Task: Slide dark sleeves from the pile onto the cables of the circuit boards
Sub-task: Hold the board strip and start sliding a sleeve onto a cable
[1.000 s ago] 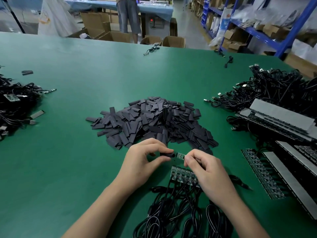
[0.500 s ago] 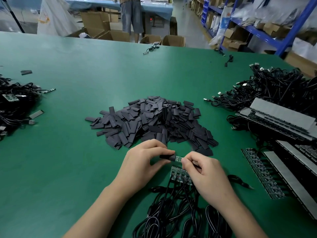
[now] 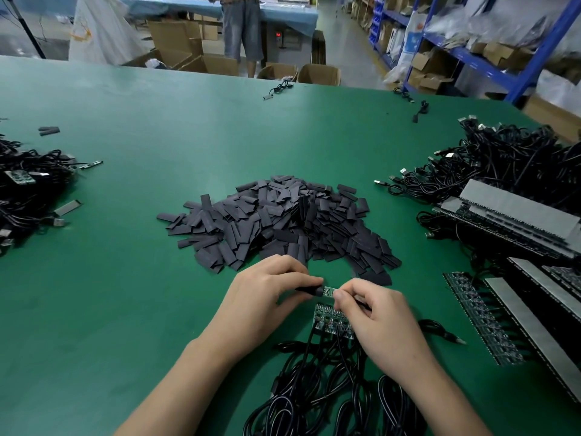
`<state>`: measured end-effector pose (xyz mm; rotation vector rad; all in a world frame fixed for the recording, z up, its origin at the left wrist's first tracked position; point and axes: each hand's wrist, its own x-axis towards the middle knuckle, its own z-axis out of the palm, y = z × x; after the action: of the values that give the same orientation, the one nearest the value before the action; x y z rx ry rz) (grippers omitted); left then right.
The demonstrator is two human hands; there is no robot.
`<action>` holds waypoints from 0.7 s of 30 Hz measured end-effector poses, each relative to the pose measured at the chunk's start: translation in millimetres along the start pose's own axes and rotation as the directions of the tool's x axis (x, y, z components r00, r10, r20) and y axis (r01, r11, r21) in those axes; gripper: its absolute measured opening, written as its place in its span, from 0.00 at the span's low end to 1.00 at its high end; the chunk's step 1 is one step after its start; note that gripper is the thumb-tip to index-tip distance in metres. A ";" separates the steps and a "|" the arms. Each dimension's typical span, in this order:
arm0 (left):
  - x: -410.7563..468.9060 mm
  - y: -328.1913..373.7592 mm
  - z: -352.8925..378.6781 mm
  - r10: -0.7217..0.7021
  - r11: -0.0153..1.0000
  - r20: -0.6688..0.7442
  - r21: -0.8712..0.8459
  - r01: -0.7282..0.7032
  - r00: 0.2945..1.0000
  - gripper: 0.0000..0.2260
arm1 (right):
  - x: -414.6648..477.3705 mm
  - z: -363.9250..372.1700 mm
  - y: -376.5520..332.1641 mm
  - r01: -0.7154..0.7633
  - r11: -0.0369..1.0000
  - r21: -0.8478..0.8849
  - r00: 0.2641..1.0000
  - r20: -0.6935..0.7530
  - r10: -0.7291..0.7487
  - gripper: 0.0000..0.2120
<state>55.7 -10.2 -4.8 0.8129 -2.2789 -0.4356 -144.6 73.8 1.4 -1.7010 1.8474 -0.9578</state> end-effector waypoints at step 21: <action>-1.1 4.9 6.1 -0.038 0.995 -0.001 -0.097 0.038 0.999 0.11 | -0.3 -1.7 -0.5 0.002 1.000 0.031 1.000 0.020 -0.003 0.11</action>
<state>50.1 -5.3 -7.2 0.8082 -2.2247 -0.5574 -145.5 74.4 2.8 -1.6884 1.8089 -0.9625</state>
